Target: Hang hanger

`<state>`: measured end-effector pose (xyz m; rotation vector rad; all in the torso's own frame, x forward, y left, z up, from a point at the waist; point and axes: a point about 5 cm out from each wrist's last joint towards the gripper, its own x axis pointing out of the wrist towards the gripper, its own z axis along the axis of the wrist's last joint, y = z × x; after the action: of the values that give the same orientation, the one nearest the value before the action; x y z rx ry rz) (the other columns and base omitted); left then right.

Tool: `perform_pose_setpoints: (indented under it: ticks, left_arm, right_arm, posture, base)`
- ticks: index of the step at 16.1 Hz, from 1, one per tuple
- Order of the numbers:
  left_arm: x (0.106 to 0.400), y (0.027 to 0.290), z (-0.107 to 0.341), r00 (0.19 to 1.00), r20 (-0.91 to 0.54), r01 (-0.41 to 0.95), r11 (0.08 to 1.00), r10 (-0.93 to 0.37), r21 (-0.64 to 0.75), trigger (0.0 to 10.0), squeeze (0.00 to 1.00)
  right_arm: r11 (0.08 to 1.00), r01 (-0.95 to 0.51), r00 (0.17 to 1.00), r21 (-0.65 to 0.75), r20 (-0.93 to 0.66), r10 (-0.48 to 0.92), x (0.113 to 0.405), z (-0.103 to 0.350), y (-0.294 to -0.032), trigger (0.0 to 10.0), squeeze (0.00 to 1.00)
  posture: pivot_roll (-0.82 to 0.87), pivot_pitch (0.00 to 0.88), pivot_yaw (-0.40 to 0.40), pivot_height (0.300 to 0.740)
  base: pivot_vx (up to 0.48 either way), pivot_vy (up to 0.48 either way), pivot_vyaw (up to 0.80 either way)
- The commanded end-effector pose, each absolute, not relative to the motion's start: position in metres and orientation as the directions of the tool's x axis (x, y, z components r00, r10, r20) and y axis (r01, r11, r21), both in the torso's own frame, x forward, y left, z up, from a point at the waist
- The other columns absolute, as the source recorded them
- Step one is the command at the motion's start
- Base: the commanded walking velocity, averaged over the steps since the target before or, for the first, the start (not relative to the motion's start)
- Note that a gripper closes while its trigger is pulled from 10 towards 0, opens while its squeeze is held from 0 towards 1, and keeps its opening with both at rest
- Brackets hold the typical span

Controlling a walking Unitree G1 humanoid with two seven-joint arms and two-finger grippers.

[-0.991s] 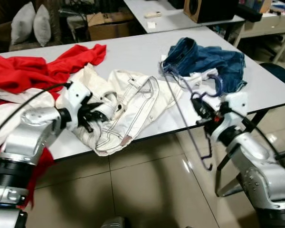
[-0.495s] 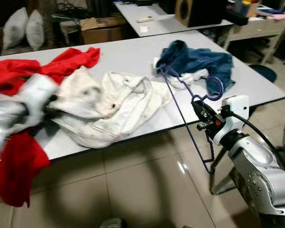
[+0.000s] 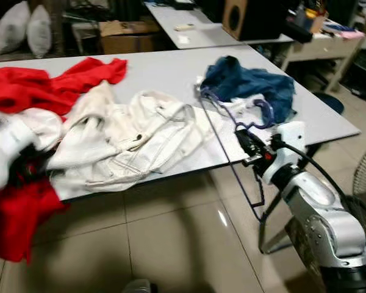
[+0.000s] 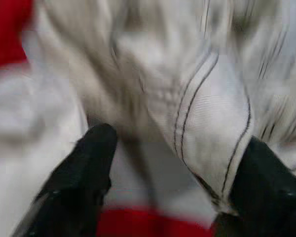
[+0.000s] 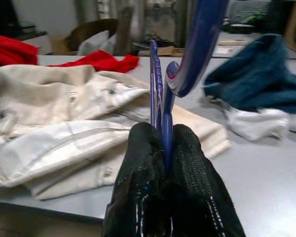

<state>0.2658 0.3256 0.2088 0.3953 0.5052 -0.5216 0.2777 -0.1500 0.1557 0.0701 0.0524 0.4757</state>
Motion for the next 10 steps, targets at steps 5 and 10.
perform_pose_setpoints:
  ticks: [5, 10]
  left_arm:
    - [0.249, 0.263, 0.224, 0.544, -0.244, 0.796, 0.585, -0.803, -0.152, 10.0, 1.0]
    - [0.273, 0.245, 0.235, 0.669, -0.072, 0.731, 0.672, -0.74, -0.115, 10.0, 1.0]
  right_arm:
    - [0.886, -0.46, 0.887, 0.059, -0.011, 0.461, 0.278, 0.158, -0.156, 10.0, 0.0]
    - [0.896, -0.442, 0.897, 0.044, 0.007, 0.442, 0.272, 0.16, -0.162, 10.0, 0.0]
  posture:
    - [0.18, 0.0, -0.011, 0.74]
    - [0.16, 0.0, 0.001, 0.74]
  base:
    - [0.0, 0.0, 0.0]
    - [0.0, 0.0, 0.0]
